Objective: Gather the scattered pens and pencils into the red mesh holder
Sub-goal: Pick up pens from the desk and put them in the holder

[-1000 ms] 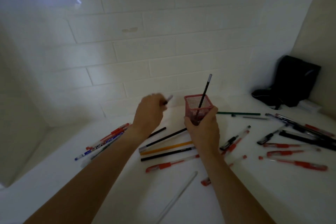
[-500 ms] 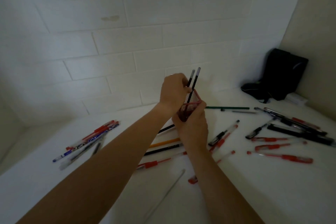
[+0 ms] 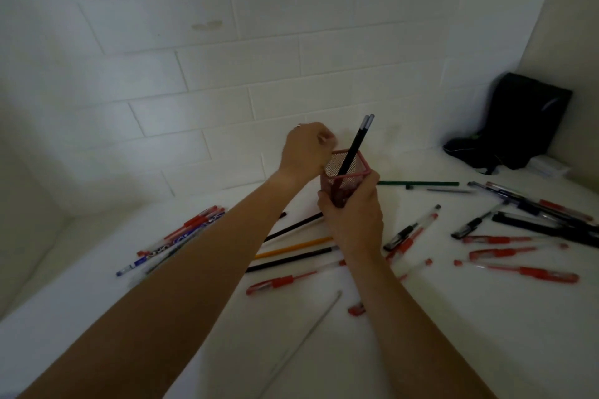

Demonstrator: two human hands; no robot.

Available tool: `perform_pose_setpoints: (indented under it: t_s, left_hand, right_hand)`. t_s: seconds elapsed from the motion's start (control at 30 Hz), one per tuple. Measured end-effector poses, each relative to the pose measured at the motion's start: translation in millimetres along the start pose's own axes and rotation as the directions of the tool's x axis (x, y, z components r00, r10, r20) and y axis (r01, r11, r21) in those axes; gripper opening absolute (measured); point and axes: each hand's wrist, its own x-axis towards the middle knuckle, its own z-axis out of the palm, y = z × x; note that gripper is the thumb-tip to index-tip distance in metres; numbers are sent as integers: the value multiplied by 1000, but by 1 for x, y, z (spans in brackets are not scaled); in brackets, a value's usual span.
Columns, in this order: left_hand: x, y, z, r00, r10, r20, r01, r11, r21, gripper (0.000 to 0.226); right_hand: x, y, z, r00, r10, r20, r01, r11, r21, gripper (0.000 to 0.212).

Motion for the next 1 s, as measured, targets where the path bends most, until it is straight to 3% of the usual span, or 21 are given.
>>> perform_pose_setpoints:
  t_s: [0.07, 0.13, 0.17, 0.23, 0.3, 0.57, 0.73, 0.83, 0.93, 1.0]
  left_hand:
    - [-17, -27, -17, 997, -68, -26, 71, 982, 176, 19]
    - [-38, -55, -33, 949, -230, 214, 108, 879, 464, 32]
    - [-50, -64, -39, 874, -320, 365, 75, 831, 551, 44]
    - [-66, -73, -47, 759, -382, 527, 44, 838, 544, 62]
    - [-77, -69, -47, 752, -346, 561, 47, 877, 479, 63]
    - [-80, -58, -37, 773, -335, 539, 31, 868, 496, 38]
    - [-82, -68, -36, 855, -268, 444, -84, 773, 629, 25]
    - [-85, -77, -48, 871, -242, 427, -121, 737, 665, 24]
    - [-76, -71, -85, 935, -248, 255, -10, 699, 715, 22]
    - [-64, -52, -114, 974, -198, 113, 83, 767, 636, 17]
  right_hand:
    - [-1, 0, 0, 1000, -16, -11, 16, 1000, -2, 86]
    - [-1, 0, 1, 999, -29, -25, 29, 1000, 0, 85]
    - [-2, 0, 1, 999, -31, -30, 31, 1000, 1, 85]
    - [-2, 0, 2, 999, -36, -32, 36, 999, 1, 85]
    - [-2, 0, 2, 999, -43, -31, 43, 999, -4, 84]
    - [-3, -2, 0, 999, -35, -17, 35, 999, -1, 88]
    - [-4, -3, -2, 1000, -24, -14, 24, 1000, 11, 90]
    - [-3, -4, -3, 1000, -16, -14, 16, 1000, 4, 89]
    - [-3, -4, -3, 1000, -6, -15, 6, 1000, 14, 88]
    - [-2, -4, -2, 1000, -10, -21, 10, 1000, 12, 87]
